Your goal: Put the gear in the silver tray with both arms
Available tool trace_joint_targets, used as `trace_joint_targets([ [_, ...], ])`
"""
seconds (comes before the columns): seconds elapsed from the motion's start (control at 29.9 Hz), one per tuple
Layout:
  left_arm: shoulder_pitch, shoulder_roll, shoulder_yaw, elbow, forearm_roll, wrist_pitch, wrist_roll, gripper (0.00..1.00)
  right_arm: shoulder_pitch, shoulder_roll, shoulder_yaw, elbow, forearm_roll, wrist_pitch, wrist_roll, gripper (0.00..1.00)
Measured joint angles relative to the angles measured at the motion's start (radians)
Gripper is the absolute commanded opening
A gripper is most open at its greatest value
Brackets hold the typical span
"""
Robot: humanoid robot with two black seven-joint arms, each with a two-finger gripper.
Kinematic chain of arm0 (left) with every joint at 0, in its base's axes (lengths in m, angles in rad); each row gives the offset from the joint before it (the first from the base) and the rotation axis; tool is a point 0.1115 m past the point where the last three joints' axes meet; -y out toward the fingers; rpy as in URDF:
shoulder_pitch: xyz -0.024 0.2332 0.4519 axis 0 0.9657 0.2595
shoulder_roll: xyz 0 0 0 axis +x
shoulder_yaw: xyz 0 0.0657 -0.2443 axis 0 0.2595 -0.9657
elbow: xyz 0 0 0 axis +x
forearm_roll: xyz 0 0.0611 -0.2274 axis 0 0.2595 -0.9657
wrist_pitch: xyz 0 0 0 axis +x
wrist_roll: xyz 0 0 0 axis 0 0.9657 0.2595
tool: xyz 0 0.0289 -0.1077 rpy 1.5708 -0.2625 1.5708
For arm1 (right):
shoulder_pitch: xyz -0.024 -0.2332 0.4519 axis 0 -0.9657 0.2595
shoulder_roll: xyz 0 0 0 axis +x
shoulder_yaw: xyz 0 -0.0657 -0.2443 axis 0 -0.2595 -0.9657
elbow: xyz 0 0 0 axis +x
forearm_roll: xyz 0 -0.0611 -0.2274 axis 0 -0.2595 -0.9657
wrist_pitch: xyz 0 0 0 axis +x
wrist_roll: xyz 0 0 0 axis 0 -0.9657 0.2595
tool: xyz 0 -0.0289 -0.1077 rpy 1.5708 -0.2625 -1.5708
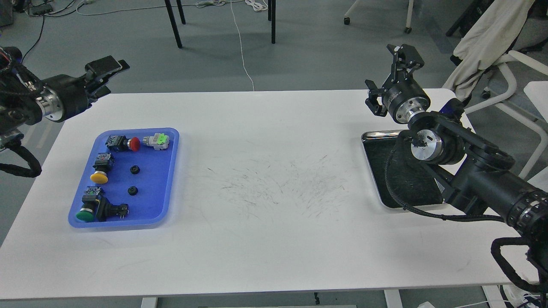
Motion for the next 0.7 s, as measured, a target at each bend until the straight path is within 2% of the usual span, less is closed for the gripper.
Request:
trace_joint_targets([
  [0.33, 0.007, 0.090, 0.045, -0.080, 0.193, 0.040, 0.003, 0.99, -0.003, 0.003, 0.000, 0.000, -0.001, 0.001, 0.001, 0.98],
  [0.5, 0.005, 0.094, 0.035, -0.056, 0.185, 0.090, 0.057, 0.99, -0.004, 0.003, 0.000, 0.000, -0.001, 0.000, 0.001, 0.98],
  [0.6, 0.011, 0.103, 0.035, -0.090, 0.180, 0.104, 0.099, 0.99, -0.004, 0.003, 0.000, 0.000, -0.001, 0.000, 0.001, 0.98],
  [0.7, 0.027, 0.138, 0.038, -0.184, 0.205, 0.106, 0.105, 0.99, -0.004, 0.003, 0.000, 0.000, 0.000, 0.000, 0.002, 0.98],
])
